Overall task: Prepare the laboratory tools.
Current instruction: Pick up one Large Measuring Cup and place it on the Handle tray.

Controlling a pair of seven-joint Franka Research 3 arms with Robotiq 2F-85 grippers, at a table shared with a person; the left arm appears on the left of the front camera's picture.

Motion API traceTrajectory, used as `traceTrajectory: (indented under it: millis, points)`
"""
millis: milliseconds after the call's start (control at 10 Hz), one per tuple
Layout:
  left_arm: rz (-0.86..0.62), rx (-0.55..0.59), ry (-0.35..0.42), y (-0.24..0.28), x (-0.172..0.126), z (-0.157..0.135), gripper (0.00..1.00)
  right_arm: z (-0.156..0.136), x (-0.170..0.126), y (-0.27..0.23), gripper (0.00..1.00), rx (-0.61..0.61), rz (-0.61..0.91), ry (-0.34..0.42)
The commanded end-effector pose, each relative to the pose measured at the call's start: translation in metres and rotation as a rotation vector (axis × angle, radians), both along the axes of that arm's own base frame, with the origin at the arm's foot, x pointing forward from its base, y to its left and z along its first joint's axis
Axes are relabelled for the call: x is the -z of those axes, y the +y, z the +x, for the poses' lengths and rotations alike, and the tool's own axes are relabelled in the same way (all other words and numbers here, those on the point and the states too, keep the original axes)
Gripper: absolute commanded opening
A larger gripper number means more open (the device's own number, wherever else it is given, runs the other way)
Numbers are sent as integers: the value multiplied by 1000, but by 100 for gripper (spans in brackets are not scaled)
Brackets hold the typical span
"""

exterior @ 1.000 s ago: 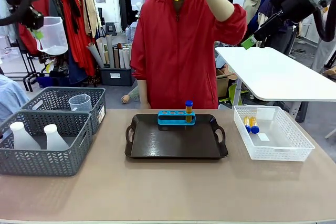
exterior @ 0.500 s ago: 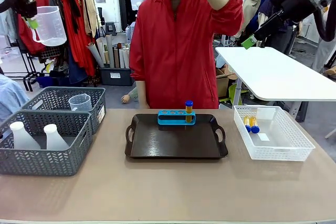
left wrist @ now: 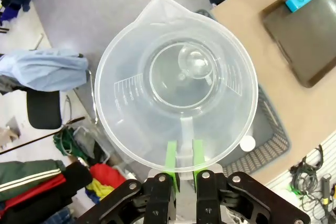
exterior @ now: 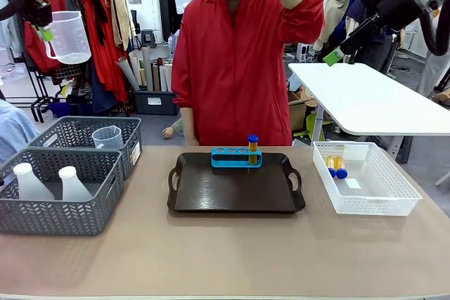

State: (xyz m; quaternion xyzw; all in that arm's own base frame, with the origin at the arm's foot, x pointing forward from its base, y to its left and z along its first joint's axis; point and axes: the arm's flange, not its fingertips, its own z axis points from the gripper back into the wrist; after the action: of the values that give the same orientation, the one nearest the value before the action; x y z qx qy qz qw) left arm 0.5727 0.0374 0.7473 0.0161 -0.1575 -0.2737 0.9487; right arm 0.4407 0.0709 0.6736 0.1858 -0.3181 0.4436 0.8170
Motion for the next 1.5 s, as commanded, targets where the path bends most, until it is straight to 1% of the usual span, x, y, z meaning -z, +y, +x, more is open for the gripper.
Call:
traceTrajectory:
  millis: [0, 300, 400, 500, 600, 800, 1000, 1100, 1200, 1300, 1400]
  points:
    - [7, 37, -2, -5, -23, -9, 0, 0, -1, 0, 100, -7, 2, -3]
    - [-46, 232, -59, -48, -75, -19, 0, 0, -1, 0, 100, -7, 2, -3]
    - [-71, 284, -51, -60, -92, -30, 0, 0, -1, 0, 100, -7, 2, -3]
    - [-65, 330, -52, -81, -101, -41, 0, 0, -1, 0, 100, -7, 2, -3]
    - [-64, 382, -62, -106, -99, -46, 0, 0, -1, 0, 100, -7, 2, -3]
    - [-53, 521, -71, -155, -94, -56, 0, 0, -1, 0, 100, -7, 2, -3]
    - [-58, 630, -47, -204, -81, -66, 0, 0, -1, 0, 100, -7, 2, -3]
    - [-69, 679, -54, -224, -69, -67, 0, 0, -1, 0, 100, -7, 2, -3]
    - [-56, 735, -32, -246, -56, -76, 0, 0, -1, 0, 100, -7, 2, -3]
    - [-40, 767, -33, -262, -42, -82, 0, 0, -1, 0, 100, -7, 2, -3]
    - [-31, 799, -61, -281, -23, -87, 0, 0, -1, 0, 100, -7, 2, -3]
